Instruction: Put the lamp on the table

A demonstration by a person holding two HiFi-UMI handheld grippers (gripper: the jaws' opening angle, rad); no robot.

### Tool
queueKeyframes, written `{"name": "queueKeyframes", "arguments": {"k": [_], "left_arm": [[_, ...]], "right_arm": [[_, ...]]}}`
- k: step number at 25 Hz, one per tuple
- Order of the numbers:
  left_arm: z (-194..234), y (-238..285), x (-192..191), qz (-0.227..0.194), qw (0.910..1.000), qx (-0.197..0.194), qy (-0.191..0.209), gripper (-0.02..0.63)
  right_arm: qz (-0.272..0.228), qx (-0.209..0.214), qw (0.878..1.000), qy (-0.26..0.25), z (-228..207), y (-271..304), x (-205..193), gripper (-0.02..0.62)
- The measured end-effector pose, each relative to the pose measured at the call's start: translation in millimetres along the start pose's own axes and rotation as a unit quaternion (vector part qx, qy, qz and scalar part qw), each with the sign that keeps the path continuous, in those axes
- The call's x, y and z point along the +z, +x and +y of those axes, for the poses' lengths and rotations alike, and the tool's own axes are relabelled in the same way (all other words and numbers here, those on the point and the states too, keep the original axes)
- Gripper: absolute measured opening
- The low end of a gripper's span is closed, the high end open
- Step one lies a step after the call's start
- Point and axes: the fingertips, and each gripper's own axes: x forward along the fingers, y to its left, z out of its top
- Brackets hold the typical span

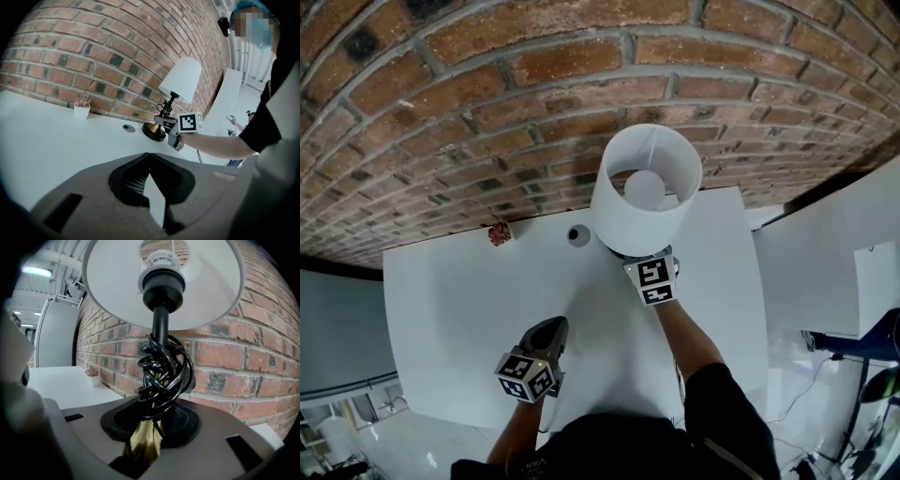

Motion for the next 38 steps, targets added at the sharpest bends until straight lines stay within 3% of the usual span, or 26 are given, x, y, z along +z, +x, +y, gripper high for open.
{"name": "queueKeyframes", "arguments": {"k": [4, 14, 30, 38], "left_arm": [[-1.4, -0.5, 0.1, 0.000, 1.0000, 0.000, 0.001, -0.002], [-4.9, -4.5, 4.1, -0.010, 0.9999, 0.003, 0.004, -0.002], [-21.1, -26.5, 11.5, -0.037, 0.9991, -0.015, 0.017, -0.002], [-29.4, -63.5, 10.3, -0.052, 0.9981, -0.022, 0.023, -0.002]], "right_arm": [[-0.015, -0.001, 1.000, 0.011, -0.9, -1.2, -0.3, 0.112], [0.010, -0.012, 0.999, 0.033, -2.7, -10.5, -13.1, 0.128], [0.014, -0.034, 0.998, 0.051, 18.8, -81.8, -9.7, 0.137], [0.005, -0.050, 0.996, 0.069, 57.4, -134.2, 1.7, 0.050]]}}
